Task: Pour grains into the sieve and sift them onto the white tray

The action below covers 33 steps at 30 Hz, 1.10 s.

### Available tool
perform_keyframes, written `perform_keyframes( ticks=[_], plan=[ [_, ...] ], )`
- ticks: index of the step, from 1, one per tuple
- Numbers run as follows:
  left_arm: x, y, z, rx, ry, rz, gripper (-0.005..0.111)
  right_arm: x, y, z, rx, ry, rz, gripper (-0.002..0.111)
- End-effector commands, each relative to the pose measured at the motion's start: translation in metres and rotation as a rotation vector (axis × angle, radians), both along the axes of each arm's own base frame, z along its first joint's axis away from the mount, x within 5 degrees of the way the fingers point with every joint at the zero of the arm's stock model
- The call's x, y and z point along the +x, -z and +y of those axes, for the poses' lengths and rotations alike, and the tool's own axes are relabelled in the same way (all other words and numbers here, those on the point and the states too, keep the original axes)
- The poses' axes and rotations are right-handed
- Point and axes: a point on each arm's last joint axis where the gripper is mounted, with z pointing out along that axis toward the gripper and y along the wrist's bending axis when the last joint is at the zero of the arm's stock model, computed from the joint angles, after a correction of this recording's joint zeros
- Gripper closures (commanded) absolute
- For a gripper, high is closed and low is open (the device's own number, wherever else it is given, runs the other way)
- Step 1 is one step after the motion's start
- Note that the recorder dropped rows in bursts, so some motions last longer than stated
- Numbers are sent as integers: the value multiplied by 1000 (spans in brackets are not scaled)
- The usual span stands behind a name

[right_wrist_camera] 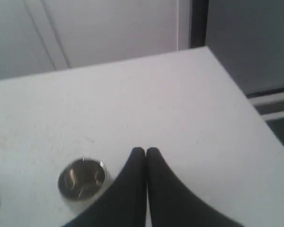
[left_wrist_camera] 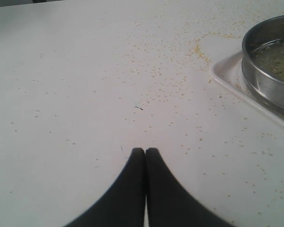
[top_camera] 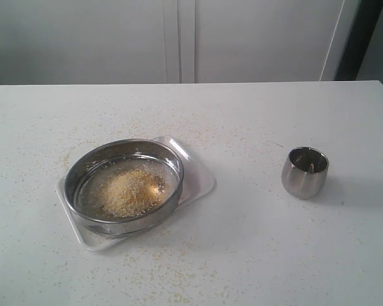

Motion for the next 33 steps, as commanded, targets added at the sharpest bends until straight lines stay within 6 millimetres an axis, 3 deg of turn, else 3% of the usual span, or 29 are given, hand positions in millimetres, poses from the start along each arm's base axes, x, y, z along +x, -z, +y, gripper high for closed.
perform_keyframes(
  ticks=[1,9,33],
  plan=[
    [0,1,0,-9,-2,0,107,-12,15,16,3,-149,181,108],
    [0,1,0,-9,-2,0,107,-22,26,25,33,-245,338,108],
    [0,1,0,-9,-2,0,107,-23,26,25,33,-246,349,108]
  ],
)
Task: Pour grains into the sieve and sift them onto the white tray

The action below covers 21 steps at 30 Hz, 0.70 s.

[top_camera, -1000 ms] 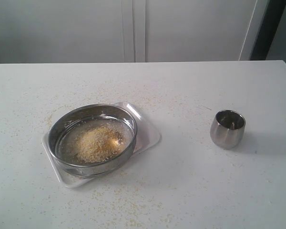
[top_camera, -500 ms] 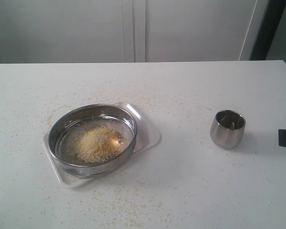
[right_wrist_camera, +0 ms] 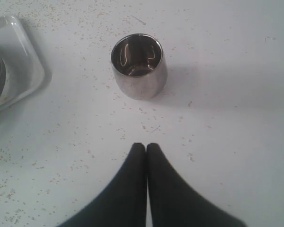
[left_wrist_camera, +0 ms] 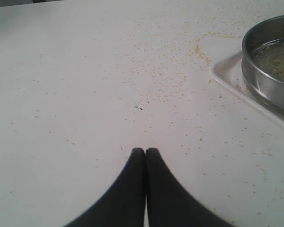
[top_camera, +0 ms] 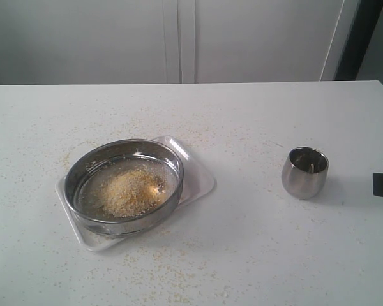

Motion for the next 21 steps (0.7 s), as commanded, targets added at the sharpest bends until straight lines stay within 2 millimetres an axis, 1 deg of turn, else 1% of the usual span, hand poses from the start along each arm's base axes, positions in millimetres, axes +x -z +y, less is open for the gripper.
perform_keyframes(
  ticks=[1,11,21],
  plan=[
    [0,1,0,-9,-2,0,107,-1,1,0,-10,-11,-3,108],
    [0,0,0,-9,-2,-7,107,-1,1,0,-10,-10,-4,108],
    [4,-13,1,-3,-15,-159,107,-1,1,0,-10,-10,-4,108]
  ],
)
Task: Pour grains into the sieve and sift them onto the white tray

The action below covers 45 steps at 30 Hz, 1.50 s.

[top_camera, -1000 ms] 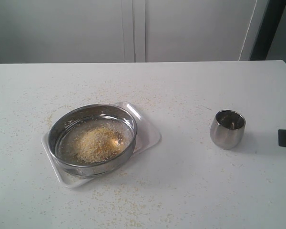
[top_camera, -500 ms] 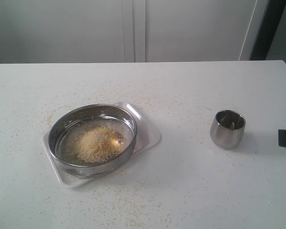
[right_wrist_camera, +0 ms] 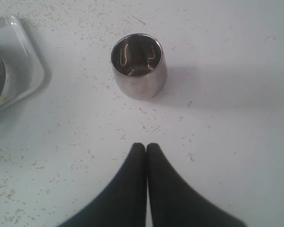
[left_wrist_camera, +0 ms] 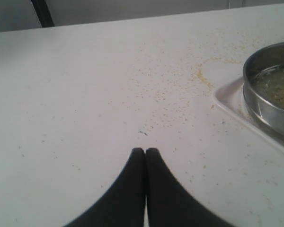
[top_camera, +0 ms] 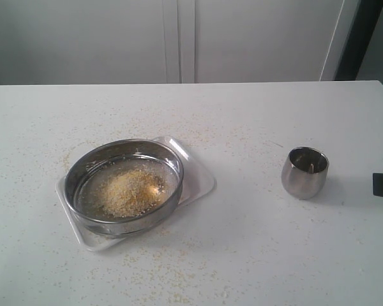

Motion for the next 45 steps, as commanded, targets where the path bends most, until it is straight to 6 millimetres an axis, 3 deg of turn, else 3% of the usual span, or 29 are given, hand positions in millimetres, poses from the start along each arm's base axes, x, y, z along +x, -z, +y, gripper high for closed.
perform_keyframes(
  ticks=[1,11,21,24,32,45],
  plan=[
    [2,-6,1,-6,-8,-84,107,-1,0,0,-9,-10,-6,108],
    [3,-25,2,3,-26,-291,107,-1,1,0,-10,-10,-4,108],
    [3,-26,2,-9,-28,-300,107,-1,0,0,-9,-10,-6,108],
    [1,-40,2,-2,-21,-294,107,-1,0,0,-9,-10,-6,108],
    [-4,-72,-1,3,4,-134,107,-1,0,0,-9,-10,-6,108],
    [16,-107,-2,-19,35,284,107,-1,0,0,-9,-10,-6,108]
  ],
)
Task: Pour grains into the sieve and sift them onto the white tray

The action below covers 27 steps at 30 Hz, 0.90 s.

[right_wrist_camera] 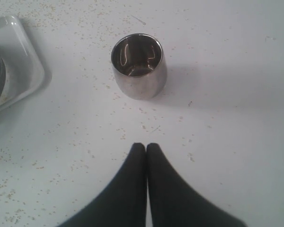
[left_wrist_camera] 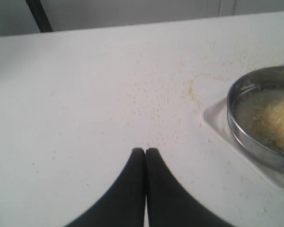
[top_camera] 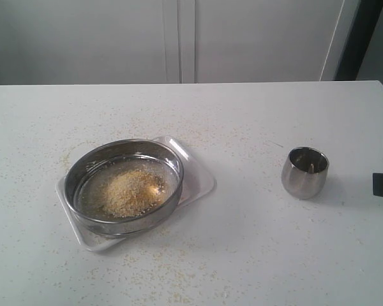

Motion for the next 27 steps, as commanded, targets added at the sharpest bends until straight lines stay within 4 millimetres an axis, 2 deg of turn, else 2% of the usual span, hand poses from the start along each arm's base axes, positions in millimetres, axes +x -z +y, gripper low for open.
perform_keyframes(
  ticks=[1,4,7,27],
  plan=[
    [8,-7,-1,-24,9,186,107,-1,0,0,-12,-10,-6,108],
    [15,-6,-1,-44,5,299,107,-1,0,0,-12,-10,-6,108],
    [21,-5,-1,-46,5,336,107,-1,0,0,-12,-10,-6,108],
    [30,-15,-1,-59,1,270,107,-1,0,0,-12,-10,-6,108]
  ],
)
